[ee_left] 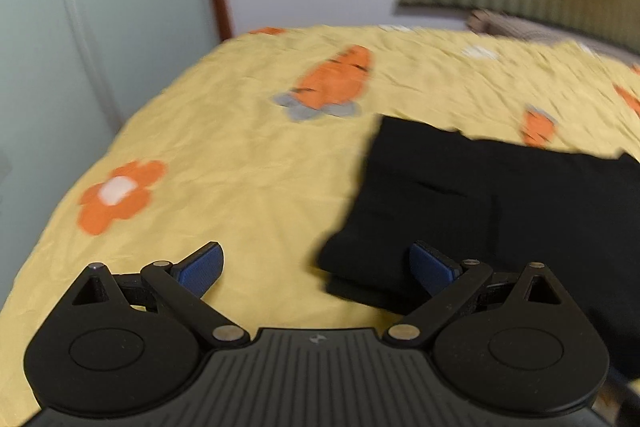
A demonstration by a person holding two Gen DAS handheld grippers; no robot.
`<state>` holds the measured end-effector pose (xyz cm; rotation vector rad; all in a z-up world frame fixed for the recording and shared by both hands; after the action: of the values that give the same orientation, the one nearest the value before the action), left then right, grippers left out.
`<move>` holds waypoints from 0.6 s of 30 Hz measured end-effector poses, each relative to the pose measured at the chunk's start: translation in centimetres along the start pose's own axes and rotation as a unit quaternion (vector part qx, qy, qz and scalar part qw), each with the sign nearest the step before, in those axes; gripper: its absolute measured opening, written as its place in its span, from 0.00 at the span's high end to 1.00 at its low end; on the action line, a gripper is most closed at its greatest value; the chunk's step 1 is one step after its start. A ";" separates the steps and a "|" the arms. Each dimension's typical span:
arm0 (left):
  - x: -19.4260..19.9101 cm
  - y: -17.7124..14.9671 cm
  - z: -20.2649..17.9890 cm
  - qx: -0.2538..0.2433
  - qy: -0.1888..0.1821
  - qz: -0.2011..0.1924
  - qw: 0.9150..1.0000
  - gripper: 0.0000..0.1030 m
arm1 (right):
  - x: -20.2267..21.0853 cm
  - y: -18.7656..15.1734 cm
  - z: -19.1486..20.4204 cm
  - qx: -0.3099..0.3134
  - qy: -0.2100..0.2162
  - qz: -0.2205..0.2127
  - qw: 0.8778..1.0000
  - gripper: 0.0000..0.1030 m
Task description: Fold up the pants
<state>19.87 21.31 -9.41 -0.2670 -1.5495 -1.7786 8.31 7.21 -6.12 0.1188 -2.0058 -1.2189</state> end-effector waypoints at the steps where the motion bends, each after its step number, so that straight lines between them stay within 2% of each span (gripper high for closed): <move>1: -0.3 0.1 0.7 0.012 0.001 -0.003 1.000 0.02 | -0.4 0.4 0.6 0.008 0.006 -0.002 1.000 0.52; 2: -0.6 0.1 1.4 0.024 0.006 -0.005 1.000 0.02 | -1.3 0.9 1.1 0.016 0.009 -0.002 1.000 0.49; 4: -1.4 0.0 2.7 0.037 0.039 -0.006 0.999 0.03 | -2.8 1.8 2.0 0.036 0.015 -0.004 0.999 0.45; 7: -2.3 -0.3 4.0 0.051 0.063 -0.008 0.997 0.03 | -5.0 2.8 3.6 0.080 0.011 0.001 0.997 0.44; 10: -3.6 -1.0 5.0 0.080 0.067 0.002 0.995 0.03 | -6.8 3.2 4.9 0.121 -0.005 0.008 0.993 0.36; 13: -4.9 -1.5 5.6 0.097 0.072 0.025 0.992 0.03 | -8.1 3.5 5.7 0.150 -0.021 0.017 0.988 0.35; 18: -5.1 -1.8 5.9 0.117 0.064 0.033 0.990 0.03 | -10.3 3.6 6.1 0.199 -0.036 0.033 0.979 0.35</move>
<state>20.41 28.74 -12.39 -0.0851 -1.6196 -1.5152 12.59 18.08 -10.53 0.2044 -2.2773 -0.7783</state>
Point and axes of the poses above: each gripper's, at about its wrist camera, not at the fingertips, and x roughly against the way its jaws point, z to its left, y to its top, the point moved 9 cm from there along -x, roughly the way its jaws point, and after that the axes turned 15 degrees about y, right-handed, at the moved point
